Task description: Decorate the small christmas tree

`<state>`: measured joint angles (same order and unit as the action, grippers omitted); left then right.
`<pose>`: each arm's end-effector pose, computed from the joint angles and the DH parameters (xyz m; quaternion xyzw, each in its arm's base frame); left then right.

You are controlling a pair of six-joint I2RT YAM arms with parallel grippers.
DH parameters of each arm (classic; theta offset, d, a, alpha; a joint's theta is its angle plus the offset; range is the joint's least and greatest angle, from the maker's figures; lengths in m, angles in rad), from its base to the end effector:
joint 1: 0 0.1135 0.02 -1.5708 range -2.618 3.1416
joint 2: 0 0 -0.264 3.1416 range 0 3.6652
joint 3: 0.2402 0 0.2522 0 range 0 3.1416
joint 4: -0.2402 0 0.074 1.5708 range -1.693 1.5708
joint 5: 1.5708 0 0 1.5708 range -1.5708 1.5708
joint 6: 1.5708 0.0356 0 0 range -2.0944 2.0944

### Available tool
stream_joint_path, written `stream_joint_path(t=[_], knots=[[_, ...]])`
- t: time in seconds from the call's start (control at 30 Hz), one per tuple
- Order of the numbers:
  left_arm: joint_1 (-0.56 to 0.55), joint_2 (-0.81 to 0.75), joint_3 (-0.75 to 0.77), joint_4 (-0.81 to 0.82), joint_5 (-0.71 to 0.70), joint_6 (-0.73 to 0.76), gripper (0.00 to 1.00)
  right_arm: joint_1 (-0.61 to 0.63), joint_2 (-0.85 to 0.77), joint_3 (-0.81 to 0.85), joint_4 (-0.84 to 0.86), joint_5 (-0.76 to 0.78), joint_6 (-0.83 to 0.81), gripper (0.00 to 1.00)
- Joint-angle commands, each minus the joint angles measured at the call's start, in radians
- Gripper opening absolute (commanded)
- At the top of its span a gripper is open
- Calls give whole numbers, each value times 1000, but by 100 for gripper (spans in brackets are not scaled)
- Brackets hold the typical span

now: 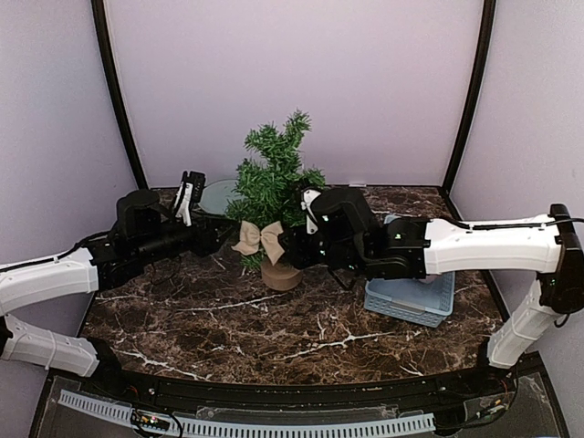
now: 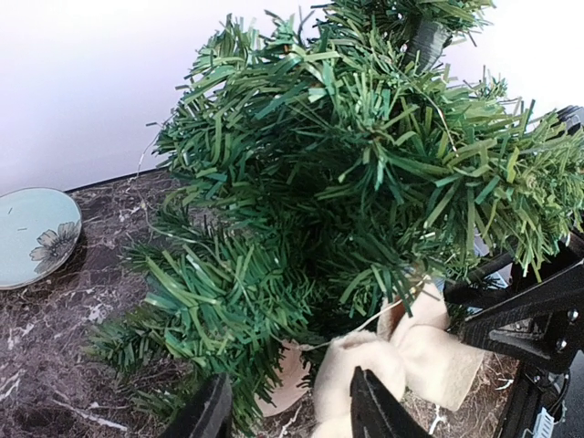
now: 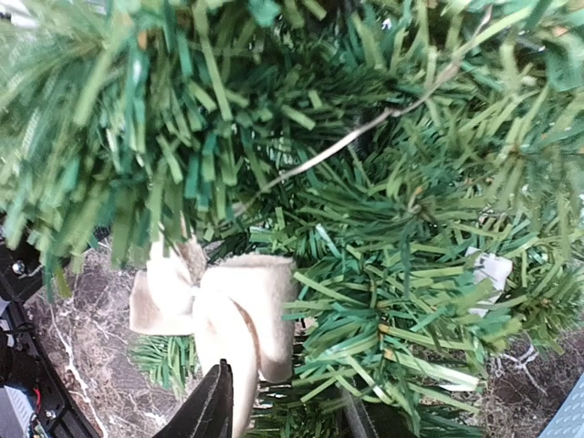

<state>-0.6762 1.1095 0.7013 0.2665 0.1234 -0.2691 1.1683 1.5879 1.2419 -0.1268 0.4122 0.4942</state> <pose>0.1996 -0.1657 0.2923 0.1920 0.7302 -0.3392 0.5611 0.1581 0.3351 0.3023 -0.1753 0.8233 0.2597 0.4732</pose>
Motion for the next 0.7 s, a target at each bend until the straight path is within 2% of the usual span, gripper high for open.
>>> stream_joint_path(t=[0.0, 0.27, 0.47, 0.67], knots=[[7, -33, -28, -33, -14, -7, 46, 6, -42, -28, 37, 6, 15, 39], [6, -67, -81, 32, 93, 1, 44, 8, -81, -80, 116, -66, -18, 38], [6, -43, -80, 90, 196, -1, 30, 30, -96, -89, 166, -92, -69, 35], [-2, -47, -80, 120, 194, 9, 30, 55, -113, -108, 222, -78, -123, 29]])
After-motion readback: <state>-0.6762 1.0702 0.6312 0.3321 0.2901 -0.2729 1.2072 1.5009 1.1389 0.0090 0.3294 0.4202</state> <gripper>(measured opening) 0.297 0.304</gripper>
